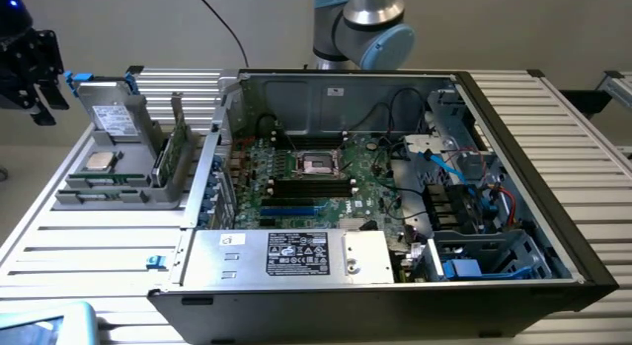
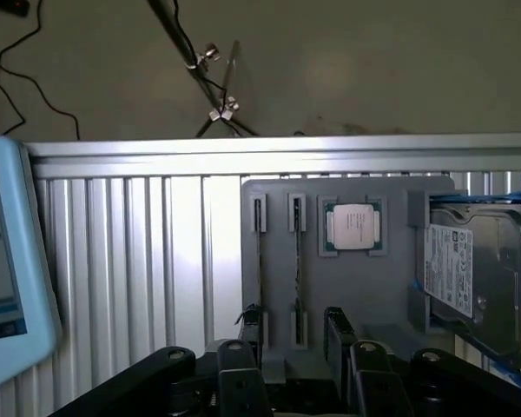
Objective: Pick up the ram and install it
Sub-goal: 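Pick up the ram and move it above insertion slot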
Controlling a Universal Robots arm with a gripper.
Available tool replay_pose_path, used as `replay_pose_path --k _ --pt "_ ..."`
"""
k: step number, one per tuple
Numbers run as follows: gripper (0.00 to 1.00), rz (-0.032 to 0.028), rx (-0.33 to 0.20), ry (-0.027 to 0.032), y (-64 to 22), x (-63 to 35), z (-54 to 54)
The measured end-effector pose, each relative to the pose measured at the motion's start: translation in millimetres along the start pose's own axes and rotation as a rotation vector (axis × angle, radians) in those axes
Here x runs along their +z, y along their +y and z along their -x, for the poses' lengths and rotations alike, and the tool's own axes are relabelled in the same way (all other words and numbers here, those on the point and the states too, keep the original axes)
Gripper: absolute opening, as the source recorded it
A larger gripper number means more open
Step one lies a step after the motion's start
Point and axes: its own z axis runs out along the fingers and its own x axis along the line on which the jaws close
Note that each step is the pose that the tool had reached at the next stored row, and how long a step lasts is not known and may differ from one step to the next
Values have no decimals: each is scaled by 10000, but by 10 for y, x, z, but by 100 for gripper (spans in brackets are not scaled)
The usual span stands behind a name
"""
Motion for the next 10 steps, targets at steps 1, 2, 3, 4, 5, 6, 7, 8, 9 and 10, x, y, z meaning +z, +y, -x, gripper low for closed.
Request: replay_pose_path --k 1,2,3,4,5,6,7,8,9,10 --pt "43 0 0 0 -2 17 -4" --pt "43 1 0 0 -4 35 -9" --pt "43 1 0 1 -8 53 -18" --pt "43 0 -1 0 -15 71 -27" --pt "43 0 -2 0 -22 89 -36" --pt "43 1 -3 0 -29 108 -44" --pt "43 0 -3 0 -38 125 -49" --pt "43 0 -4 0 -50 142 -52" --pt "43 3 -5 1 -63 159 -55" --pt "43 2 -7 1 -78 177 -56"
